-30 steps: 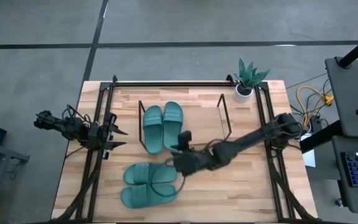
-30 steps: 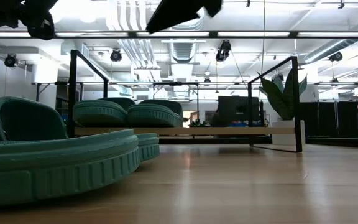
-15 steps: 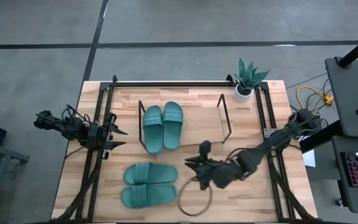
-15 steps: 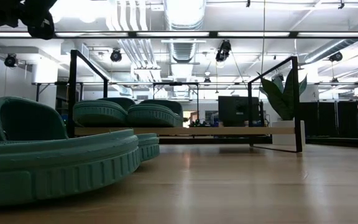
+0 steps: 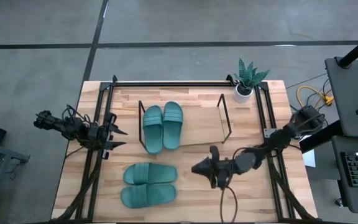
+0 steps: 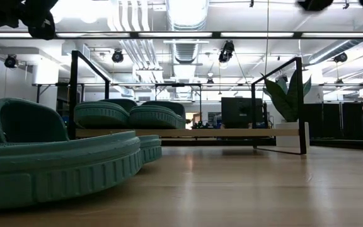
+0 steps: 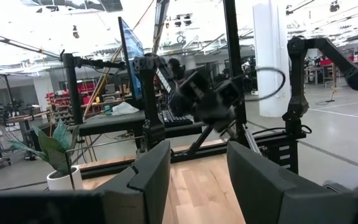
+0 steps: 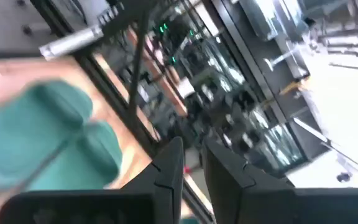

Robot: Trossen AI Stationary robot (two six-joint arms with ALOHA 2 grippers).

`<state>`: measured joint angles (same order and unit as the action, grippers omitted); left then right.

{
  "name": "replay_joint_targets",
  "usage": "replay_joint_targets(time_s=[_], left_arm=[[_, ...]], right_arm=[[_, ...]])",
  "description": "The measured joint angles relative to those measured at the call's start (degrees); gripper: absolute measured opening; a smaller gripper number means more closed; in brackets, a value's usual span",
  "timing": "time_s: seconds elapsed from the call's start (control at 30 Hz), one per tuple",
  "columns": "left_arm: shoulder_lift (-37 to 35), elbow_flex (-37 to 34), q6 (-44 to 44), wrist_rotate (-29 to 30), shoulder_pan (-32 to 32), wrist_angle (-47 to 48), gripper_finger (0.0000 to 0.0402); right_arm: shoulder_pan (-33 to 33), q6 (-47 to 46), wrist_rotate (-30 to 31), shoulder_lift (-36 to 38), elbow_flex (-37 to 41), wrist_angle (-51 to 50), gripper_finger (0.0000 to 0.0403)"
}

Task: Pick and place slides into the shelf
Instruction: Put the green slipper on the shelf

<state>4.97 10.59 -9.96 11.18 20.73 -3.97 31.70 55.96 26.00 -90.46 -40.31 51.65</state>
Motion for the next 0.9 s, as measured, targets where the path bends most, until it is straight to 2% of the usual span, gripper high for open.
replay_joint_targets(time_s=[0.23,0.33,0.4,0.5,0.63,0.73,0.9], left_arm=[[0.02,0.00,0.00,0.00,0.00,0.09,0.0144],[0.53,0.00,-1.92,-0.02,0.00,0.02,0.0144],[1.30,0.00,-9.07,-0.75,0.00,-1.93,0.0144],[2.86,0.02,-21.30,-5.40,0.02,-6.37,0.0144],[6.84,0.04,-29.12,-12.19,0.04,-10.91,0.0144],[10.90,0.78,-29.60,-9.89,0.06,-15.29,0.0144],[18.73,4.01,-31.58,-3.93,0.00,-15.36,0.0144]], right_arm=[[-2.71,-7.08,1.23,-0.14,0.92,-0.86,0.0052],[-2.77,-6.99,1.21,-0.14,0.53,-1.85,0.0052],[-2.71,-6.08,1.16,-0.14,0.45,-1.85,0.0052],[-2.72,-5.04,1.07,-0.12,0.38,-1.89,0.0052],[-2.80,-4.87,1.11,-0.10,0.36,-1.89,0.0052],[-2.95,-4.46,1.13,-0.10,0.36,-1.89,0.0052],[-3.13,-3.72,3.22,-0.10,0.36,-1.91,0.0052]])
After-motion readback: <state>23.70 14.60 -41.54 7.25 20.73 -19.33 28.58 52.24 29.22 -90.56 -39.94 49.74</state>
